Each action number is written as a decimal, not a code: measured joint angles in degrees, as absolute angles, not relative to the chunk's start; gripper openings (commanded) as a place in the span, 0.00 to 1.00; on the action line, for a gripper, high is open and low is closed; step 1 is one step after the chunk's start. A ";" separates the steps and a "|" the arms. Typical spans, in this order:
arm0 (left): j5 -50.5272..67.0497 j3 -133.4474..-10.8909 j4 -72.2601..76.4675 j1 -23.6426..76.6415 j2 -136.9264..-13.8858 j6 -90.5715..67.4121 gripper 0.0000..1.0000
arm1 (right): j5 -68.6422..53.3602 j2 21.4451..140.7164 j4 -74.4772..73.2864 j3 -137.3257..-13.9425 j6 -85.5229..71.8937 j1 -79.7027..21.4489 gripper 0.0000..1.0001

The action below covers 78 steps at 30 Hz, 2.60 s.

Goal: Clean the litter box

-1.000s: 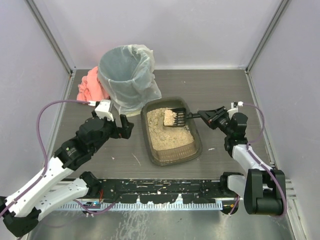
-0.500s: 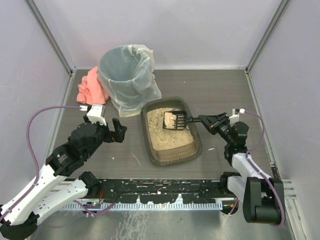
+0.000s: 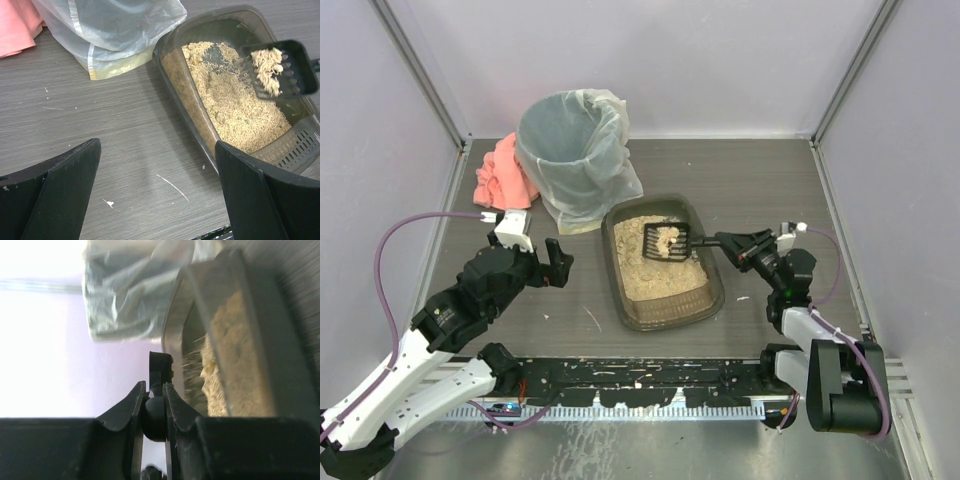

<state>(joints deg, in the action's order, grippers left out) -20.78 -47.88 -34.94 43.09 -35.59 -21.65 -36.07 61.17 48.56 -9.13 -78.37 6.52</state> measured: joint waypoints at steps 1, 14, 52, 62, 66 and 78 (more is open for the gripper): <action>-20.82 -47.88 -34.98 43.09 -35.57 -21.65 0.98 | -36.16 61.25 48.77 -9.19 -78.37 4.82 0.01; -20.80 -47.40 -35.16 43.09 -34.98 -21.65 0.98 | -35.70 58.11 48.71 -8.27 -80.07 6.98 0.01; -22.06 -46.24 -37.60 43.09 -32.69 -22.20 0.98 | -34.76 62.00 47.18 -11.64 -76.05 0.23 0.01; -22.33 -46.24 -38.33 43.09 -32.75 -23.14 0.98 | -34.04 60.53 45.67 -12.82 -75.37 0.47 0.01; -22.41 -46.24 -38.81 43.09 -32.64 -23.16 0.98 | -35.62 62.98 44.45 -15.07 -74.06 0.05 0.01; -22.68 -46.06 -42.06 43.09 -31.42 -24.32 0.98 | -35.24 61.47 33.23 -26.46 -72.05 0.97 0.01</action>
<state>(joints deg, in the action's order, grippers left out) -22.68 -46.06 -42.06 43.09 -31.42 -24.32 -35.24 61.47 33.23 -26.46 -72.05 0.97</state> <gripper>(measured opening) 0.980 0.234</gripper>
